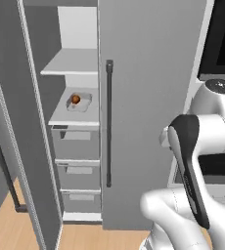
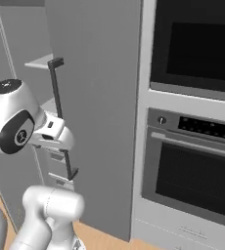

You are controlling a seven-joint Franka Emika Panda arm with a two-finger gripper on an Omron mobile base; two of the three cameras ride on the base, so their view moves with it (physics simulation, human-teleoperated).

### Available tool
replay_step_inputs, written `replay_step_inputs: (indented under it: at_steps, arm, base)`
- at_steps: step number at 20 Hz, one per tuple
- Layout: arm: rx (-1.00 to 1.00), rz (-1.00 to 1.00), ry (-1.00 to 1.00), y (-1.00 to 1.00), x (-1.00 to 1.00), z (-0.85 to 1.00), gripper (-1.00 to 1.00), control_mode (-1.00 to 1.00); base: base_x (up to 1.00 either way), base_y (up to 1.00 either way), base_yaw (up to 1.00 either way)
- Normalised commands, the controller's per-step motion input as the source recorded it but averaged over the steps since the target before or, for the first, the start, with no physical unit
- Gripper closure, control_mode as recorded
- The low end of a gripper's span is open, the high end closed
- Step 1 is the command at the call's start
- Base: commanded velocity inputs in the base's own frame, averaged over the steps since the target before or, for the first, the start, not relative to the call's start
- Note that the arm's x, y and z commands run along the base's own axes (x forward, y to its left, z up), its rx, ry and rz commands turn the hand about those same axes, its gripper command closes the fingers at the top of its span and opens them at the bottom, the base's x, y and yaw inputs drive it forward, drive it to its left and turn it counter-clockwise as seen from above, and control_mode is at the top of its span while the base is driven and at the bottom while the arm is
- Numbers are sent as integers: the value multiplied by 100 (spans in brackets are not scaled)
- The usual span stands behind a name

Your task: Take the meat container that has the chicken drumstick and place it on the second highest rack of the freezer. Then take the vegetable container that has the bell pepper and lemon wedge and place it on the highest rack of the freezer.

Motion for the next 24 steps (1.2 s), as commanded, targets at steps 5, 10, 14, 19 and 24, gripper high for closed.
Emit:
replay_step_inputs:
  at_steps: [5,10,14,19,24]
  arm:
    - [0,0,0,0,0,0,-100,100]
    - [0,0,0,0,0,0,-100,100]
    - [0,0,0,0,0,0,-100,100]
    - [0,0,0,0,0,0,-100,100]
    - [0,0,0,0,0,0,-100,100]
  base:
    - [0,-100,-29]
    - [2,-100,-21]
    - [7,-100,-16]
    - [7,-100,-13]
    - [16,-100,-14]
